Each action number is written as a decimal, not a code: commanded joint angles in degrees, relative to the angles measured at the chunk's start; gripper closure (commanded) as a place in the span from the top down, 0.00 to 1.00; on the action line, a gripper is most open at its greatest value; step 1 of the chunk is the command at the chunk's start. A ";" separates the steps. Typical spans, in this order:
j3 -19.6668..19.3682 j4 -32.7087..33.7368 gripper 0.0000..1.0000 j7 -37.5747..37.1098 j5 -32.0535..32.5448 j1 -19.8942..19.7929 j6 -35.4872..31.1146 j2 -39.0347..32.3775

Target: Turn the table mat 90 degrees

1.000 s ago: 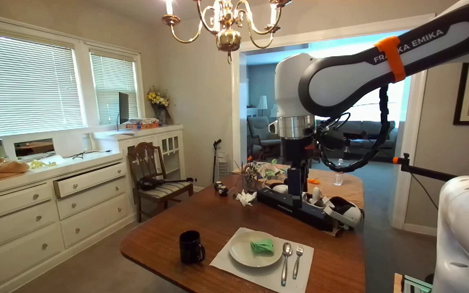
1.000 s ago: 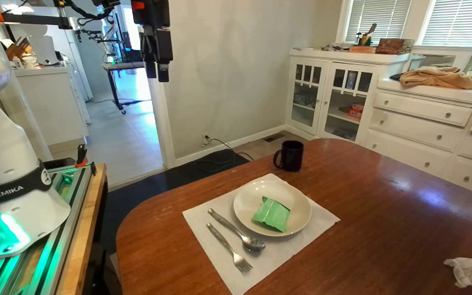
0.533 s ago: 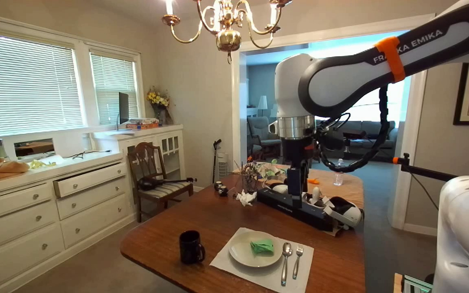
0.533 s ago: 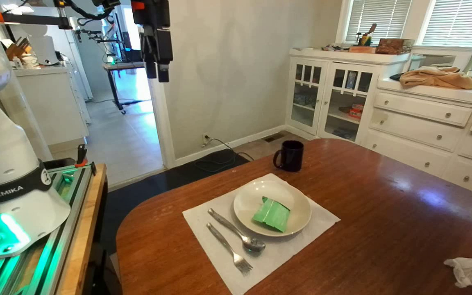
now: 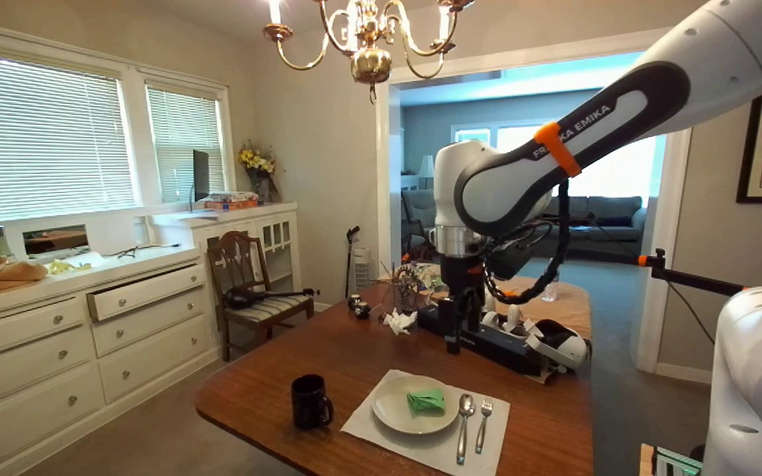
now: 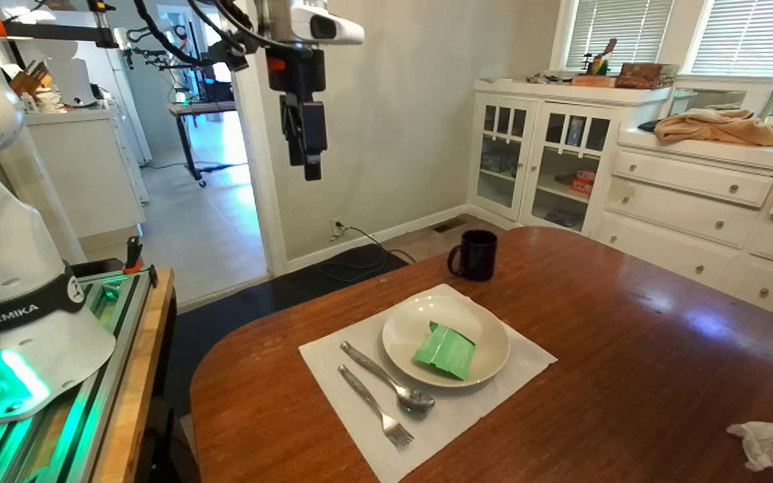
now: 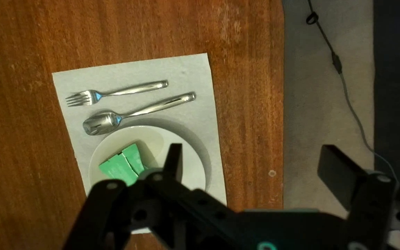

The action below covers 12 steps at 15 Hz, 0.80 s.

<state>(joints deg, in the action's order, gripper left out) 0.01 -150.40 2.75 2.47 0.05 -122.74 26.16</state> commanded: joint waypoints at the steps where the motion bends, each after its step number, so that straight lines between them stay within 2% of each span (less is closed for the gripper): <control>1: -1.49 0.47 1.00 -1.93 -0.94 -1.44 -5.66 -7.90; 8: -3.48 -0.85 1.00 -4.44 -1.15 -3.78 -17.90 -18.89; 12: -3.37 -2.00 1.00 -9.93 3.51 -5.12 -25.92 -24.83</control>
<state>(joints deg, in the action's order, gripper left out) -3.58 -151.59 -2.79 2.72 -4.23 -144.07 5.37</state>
